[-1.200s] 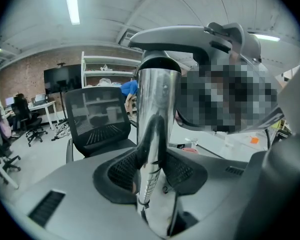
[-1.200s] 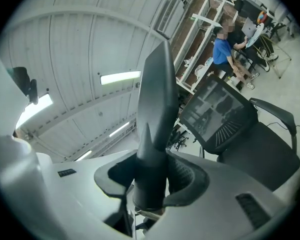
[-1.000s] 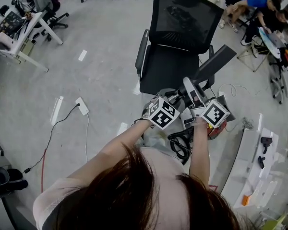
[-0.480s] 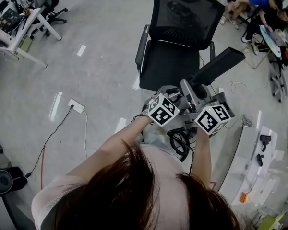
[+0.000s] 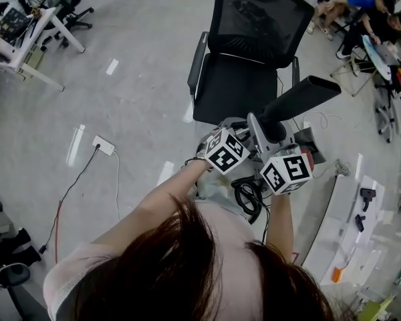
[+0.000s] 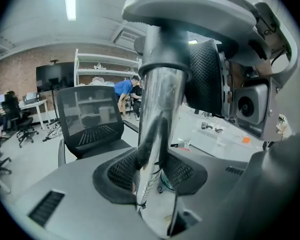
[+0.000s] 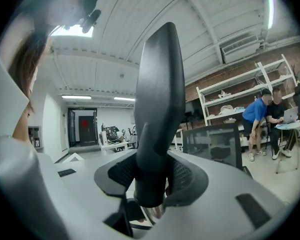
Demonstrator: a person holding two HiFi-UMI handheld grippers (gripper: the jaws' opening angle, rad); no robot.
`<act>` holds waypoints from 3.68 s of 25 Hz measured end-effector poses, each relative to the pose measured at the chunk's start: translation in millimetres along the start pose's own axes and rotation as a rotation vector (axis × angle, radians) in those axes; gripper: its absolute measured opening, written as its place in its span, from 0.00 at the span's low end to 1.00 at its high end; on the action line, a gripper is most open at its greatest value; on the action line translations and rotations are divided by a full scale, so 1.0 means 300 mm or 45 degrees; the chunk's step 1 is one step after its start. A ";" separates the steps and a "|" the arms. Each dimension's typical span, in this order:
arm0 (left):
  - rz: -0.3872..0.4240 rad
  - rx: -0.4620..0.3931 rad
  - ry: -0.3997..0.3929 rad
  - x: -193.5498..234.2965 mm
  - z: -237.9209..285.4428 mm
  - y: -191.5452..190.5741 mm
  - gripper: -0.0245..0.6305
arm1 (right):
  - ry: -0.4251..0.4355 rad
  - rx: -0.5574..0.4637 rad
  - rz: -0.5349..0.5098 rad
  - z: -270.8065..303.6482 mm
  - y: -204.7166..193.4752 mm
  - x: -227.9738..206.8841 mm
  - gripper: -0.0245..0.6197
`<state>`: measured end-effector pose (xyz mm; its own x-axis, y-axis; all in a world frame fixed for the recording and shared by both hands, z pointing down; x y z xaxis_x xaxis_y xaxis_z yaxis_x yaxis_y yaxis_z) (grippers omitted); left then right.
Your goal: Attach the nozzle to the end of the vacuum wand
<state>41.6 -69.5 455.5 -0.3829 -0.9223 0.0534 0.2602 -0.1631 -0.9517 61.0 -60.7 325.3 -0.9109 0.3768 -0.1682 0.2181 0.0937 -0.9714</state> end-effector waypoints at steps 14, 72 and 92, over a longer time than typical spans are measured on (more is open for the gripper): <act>0.021 0.006 0.002 -0.018 0.021 -0.002 0.27 | -0.091 0.079 -0.093 -0.018 0.000 -0.007 0.31; 0.069 -0.028 0.049 0.068 0.015 -0.003 0.27 | -0.290 0.407 -0.044 0.056 -0.009 0.002 0.32; 0.042 -0.066 -0.098 0.051 0.012 0.003 0.27 | 0.143 0.323 0.206 0.030 0.146 -0.015 0.26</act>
<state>39.1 -85.0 456.5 -0.3051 -0.9513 0.0430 0.2244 -0.1158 -0.9676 71.6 -66.6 281.9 -0.8240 0.4691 -0.3178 0.2494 -0.2033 -0.9468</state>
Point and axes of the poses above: the fingertips, and each gripper's own axes: z forward along the fingers, x to its left, y out of its top, the point moved 4 cm from there along -z, backward along the fingers, and after that the axes turned 15 degrees about -x, right-handed, at the moved point
